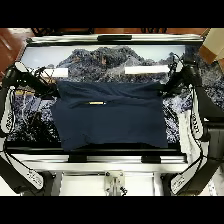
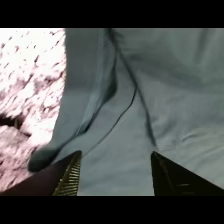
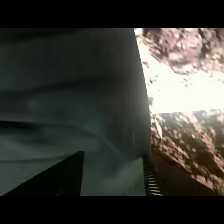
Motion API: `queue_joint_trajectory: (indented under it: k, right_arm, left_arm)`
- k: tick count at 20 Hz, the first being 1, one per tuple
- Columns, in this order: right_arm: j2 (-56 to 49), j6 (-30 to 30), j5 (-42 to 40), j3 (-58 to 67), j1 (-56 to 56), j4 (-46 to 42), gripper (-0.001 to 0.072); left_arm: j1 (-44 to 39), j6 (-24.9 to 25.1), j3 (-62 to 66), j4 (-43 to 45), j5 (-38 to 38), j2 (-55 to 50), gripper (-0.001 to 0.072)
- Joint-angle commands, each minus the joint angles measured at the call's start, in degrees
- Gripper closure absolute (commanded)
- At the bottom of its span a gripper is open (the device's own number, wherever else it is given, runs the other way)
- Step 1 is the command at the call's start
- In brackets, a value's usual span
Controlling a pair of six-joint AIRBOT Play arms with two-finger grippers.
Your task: Fold the shirts.
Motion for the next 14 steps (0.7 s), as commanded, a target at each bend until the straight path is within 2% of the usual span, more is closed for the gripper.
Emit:
queue_joint_trajectory:
  k: [1,4,6,11,14]
  right_arm:
    - [4.6,-2.6,7.1,-0.7,-0.4,-3.8,0.0214]
    - [12.0,-4.1,15.6,-0.8,-3.9,-7.7,0.0214]
    - [17.1,-5.6,17.7,-4.0,-7.1,-6.6,0.0214]
    - [30.9,-10.8,12.3,-24.9,-12.3,-4.6,0.0214]
    - [35.0,-11.8,10.3,-31.3,-13.5,-3.7,0.0214]
  left_arm:
    - [1.7,-1.9,2.5,-0.4,-5.7,1.8,0.0191]
    - [5.2,-4.3,2.5,-0.4,-13.2,6.6,0.0229]
    - [6.1,-3.6,-5.5,-0.3,-13.0,12.5,0.0258]
    - [6.8,2.2,-51.1,-1.4,4.3,34.9,0.0257]
    - [9.1,6.6,-68.9,-6.4,9.6,44.0,0.0257]
